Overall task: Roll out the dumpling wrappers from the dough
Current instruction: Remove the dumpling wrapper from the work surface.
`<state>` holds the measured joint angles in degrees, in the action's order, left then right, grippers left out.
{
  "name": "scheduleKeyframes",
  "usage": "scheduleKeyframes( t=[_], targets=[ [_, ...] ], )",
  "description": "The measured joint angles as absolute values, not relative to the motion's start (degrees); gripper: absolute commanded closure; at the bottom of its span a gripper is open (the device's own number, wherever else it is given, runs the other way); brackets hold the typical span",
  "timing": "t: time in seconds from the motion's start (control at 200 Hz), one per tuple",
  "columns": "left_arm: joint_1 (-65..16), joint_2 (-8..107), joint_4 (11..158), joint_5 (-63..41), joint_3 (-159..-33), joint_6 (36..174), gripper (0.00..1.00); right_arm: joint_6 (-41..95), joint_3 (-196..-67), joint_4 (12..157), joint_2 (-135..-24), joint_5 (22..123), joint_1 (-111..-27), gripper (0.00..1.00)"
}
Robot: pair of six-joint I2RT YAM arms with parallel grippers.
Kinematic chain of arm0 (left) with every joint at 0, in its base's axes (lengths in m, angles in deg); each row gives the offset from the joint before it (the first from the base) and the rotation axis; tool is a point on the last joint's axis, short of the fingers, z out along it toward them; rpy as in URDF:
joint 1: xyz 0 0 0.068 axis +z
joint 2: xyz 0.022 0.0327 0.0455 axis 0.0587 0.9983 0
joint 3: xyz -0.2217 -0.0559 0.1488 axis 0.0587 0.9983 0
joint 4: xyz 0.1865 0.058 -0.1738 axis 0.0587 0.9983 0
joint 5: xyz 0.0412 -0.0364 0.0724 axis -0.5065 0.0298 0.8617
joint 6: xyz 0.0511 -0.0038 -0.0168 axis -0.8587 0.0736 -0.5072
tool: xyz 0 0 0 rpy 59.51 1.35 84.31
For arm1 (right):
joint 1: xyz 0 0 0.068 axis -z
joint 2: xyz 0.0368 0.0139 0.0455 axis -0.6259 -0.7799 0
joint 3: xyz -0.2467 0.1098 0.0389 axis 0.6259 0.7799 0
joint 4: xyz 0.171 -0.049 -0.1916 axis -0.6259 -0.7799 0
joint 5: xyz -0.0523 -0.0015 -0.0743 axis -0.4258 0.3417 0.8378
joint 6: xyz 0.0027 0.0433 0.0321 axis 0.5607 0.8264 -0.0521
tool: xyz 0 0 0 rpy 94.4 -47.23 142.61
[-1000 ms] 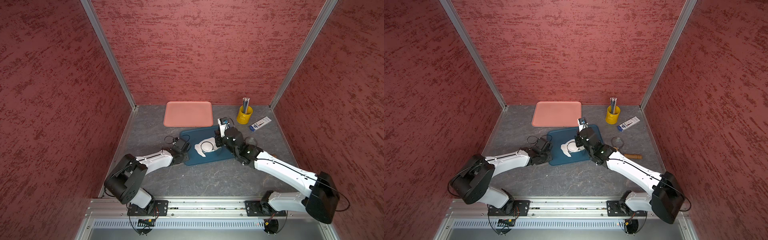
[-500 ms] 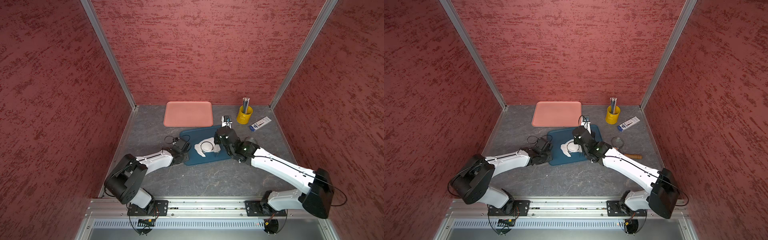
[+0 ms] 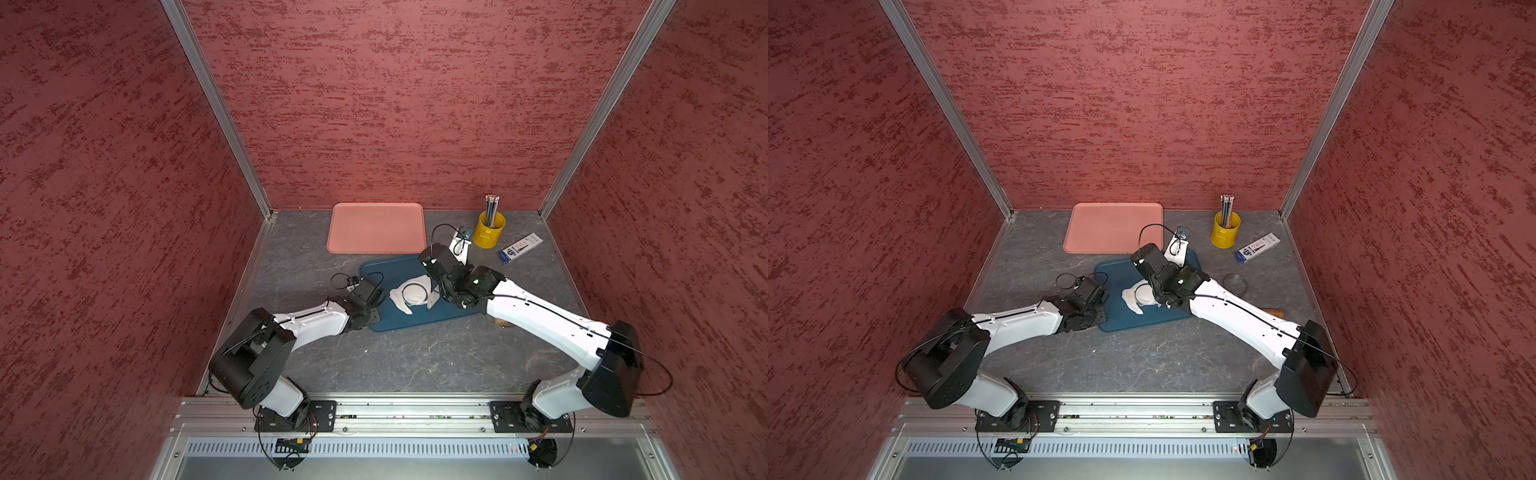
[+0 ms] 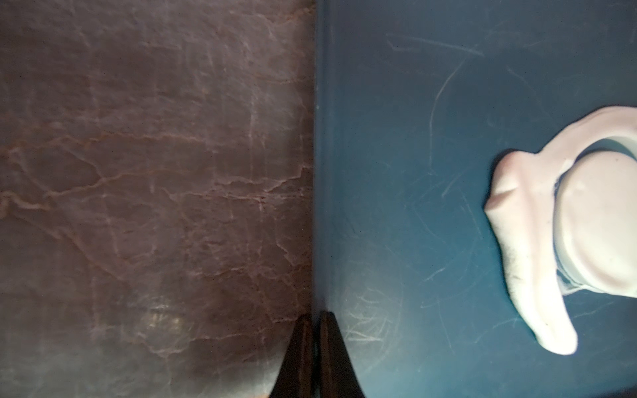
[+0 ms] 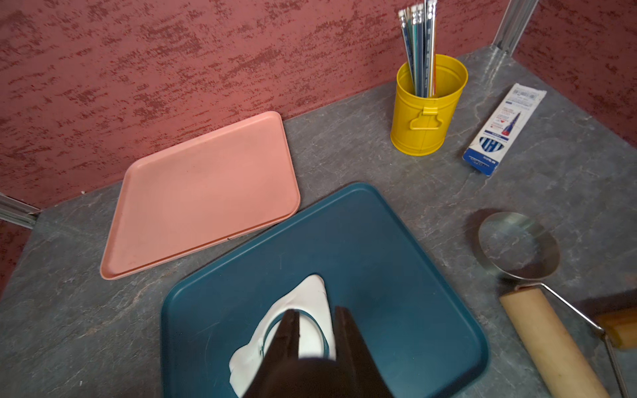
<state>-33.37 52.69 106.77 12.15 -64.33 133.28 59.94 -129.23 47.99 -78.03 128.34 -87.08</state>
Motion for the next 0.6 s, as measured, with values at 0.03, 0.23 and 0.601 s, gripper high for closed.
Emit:
scheduleKeyframes(
  t=[0.03,0.23,0.601],
  targets=[
    [-33.37,52.69,106.77,12.15,-64.33,133.28,1.00,60.01,-129.23,47.88,-78.47,128.29,-87.06,1.00],
    [-33.34,52.69,106.77,12.15,-64.33,133.26,1.00,60.09,-129.23,48.06,-79.58,128.23,-86.84,1.00],
    [-33.37,52.69,106.75,12.15,-64.33,133.26,1.00,61.47,-131.46,47.51,-80.17,128.27,-86.45,1.00]
  ],
)
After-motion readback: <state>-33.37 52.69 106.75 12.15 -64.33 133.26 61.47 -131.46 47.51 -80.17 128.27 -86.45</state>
